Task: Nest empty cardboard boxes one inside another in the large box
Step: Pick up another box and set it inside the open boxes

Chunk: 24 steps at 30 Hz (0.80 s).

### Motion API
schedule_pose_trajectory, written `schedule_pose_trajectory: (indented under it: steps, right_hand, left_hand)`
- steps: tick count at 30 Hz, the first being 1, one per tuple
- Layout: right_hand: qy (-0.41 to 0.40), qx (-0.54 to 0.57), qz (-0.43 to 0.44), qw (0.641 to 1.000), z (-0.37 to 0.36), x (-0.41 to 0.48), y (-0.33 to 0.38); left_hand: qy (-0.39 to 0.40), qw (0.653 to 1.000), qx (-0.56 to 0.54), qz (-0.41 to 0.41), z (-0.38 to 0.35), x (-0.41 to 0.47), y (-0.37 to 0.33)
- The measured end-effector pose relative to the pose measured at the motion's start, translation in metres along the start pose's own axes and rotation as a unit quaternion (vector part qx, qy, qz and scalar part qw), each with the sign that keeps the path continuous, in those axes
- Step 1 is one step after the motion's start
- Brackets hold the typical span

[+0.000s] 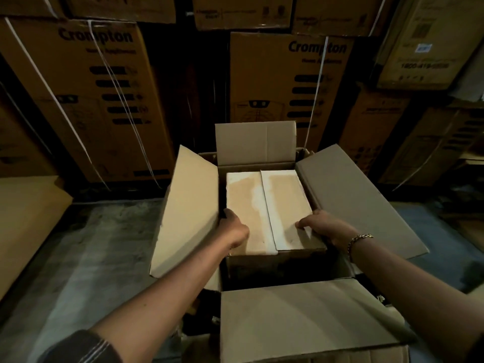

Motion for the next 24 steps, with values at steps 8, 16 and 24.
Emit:
schedule_pose_trajectory:
  steps: [8, 16, 24]
  right_hand:
    - [-0.072, -0.281, 0.014, 0.957, -0.051, 0.020, -0.021]
    - [-0.136, -0.347, 0.038, 0.927, -0.069, 0.029, -0.026]
    - [-0.155, -0.432, 0.092, 0.884, -0.076, 0.027, -0.014]
  left_hand:
    - [0.112, 0.982, 0.150, 0.013, -0.047, -0.001, 0.022]
    - [0.133, 0.969, 0.206, -0.008, -0.053, 0.009, 0.029]
    - [0.124, 0.950, 0.269, -0.094, -0.061, 0.013, 0.033]
Point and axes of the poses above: each hand's wrist, its own x-axis towards the middle knuckle, its own z-axis out of the back of the hand, y = z × x, the point moved 1 cm from there along x, towards the middle knuckle, and after that the axes turned 14 degrees about -z, right-handed, at the moved point
